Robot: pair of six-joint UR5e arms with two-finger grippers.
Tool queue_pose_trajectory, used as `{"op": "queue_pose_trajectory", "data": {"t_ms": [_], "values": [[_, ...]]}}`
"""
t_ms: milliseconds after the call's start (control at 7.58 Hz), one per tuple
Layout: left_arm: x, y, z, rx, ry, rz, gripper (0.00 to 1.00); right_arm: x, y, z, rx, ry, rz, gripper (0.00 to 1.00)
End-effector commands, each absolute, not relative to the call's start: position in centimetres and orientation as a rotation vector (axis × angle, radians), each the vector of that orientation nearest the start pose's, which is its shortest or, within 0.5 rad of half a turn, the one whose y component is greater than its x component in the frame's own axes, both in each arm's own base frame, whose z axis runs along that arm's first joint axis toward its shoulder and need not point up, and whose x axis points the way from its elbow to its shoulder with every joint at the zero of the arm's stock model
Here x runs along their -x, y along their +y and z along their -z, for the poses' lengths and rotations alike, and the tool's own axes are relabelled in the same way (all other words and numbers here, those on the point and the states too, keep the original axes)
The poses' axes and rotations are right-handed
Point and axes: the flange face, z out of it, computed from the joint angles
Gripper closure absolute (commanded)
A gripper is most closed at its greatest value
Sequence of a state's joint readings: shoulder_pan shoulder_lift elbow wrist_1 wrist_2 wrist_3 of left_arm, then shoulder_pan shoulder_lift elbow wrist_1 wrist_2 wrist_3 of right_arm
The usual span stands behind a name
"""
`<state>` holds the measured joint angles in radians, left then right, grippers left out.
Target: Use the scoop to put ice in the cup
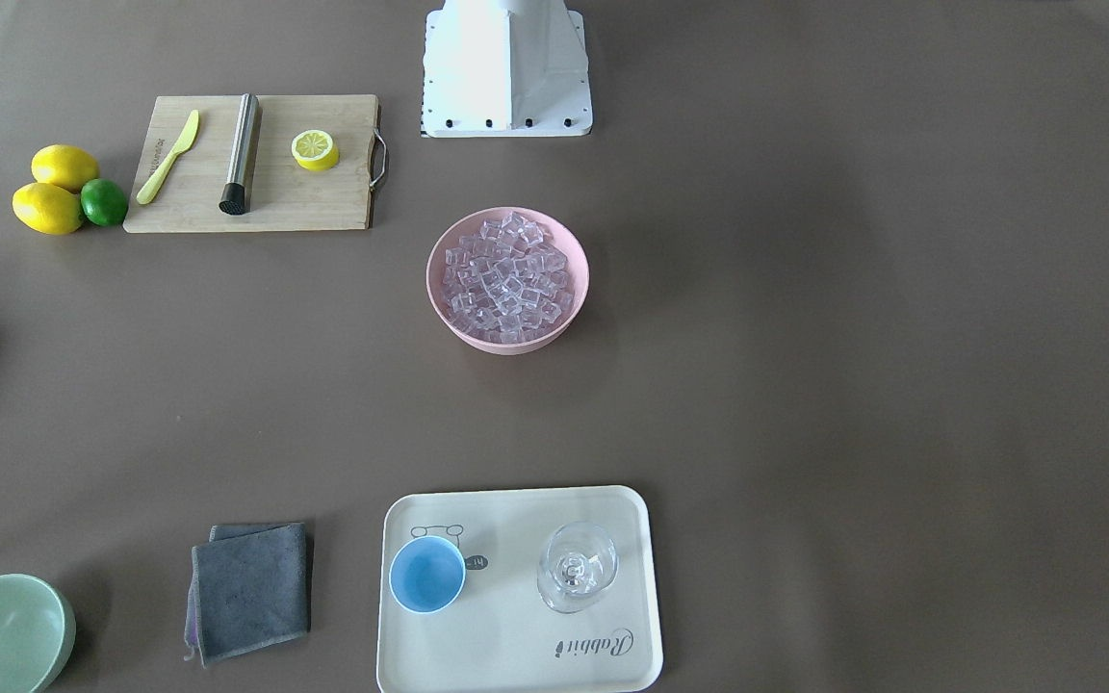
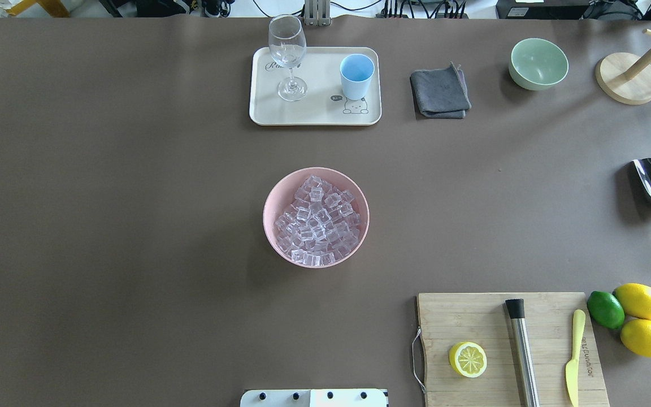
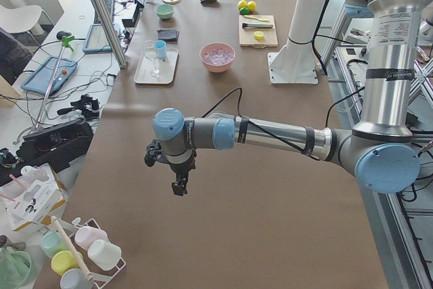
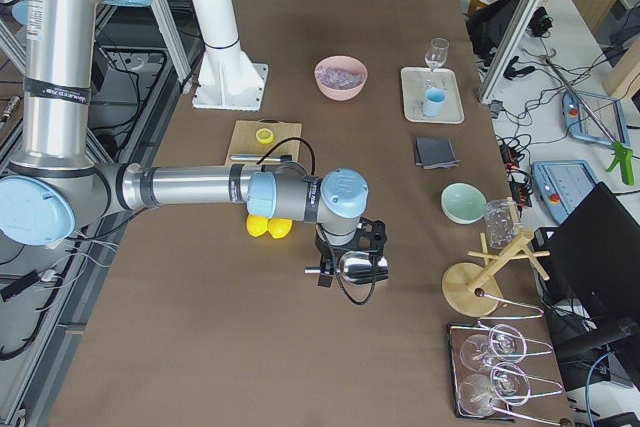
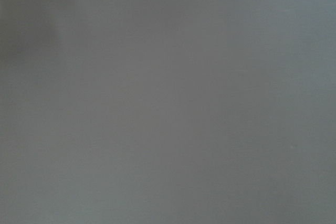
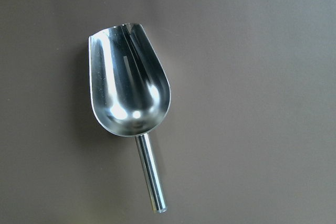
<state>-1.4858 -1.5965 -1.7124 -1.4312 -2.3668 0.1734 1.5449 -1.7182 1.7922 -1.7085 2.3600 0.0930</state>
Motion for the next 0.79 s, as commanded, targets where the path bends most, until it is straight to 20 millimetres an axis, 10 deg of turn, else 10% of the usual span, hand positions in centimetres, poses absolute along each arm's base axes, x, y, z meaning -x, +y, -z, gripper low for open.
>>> {"op": "queue_pose_trajectory", "data": {"t_ms": [0, 132, 660], "values": [[-15.7, -50.6, -47.8, -0.115, 0.900, -0.627, 0.01, -2.7, -41.6, -62.7, 0.105, -0.769, -0.101, 0.00], [-17.5, -50.9, -45.4, -0.151, 0.909, -0.666, 0.01, -2.1, -40.0, -63.4, 0.044, -0.780, -0.088, 0.00], [-34.6, -45.2, -38.6, -0.386, 0.973, -1.086, 0.01, 1.4, -38.4, -62.9, 0.030, -0.813, -0.205, 0.00]]}}
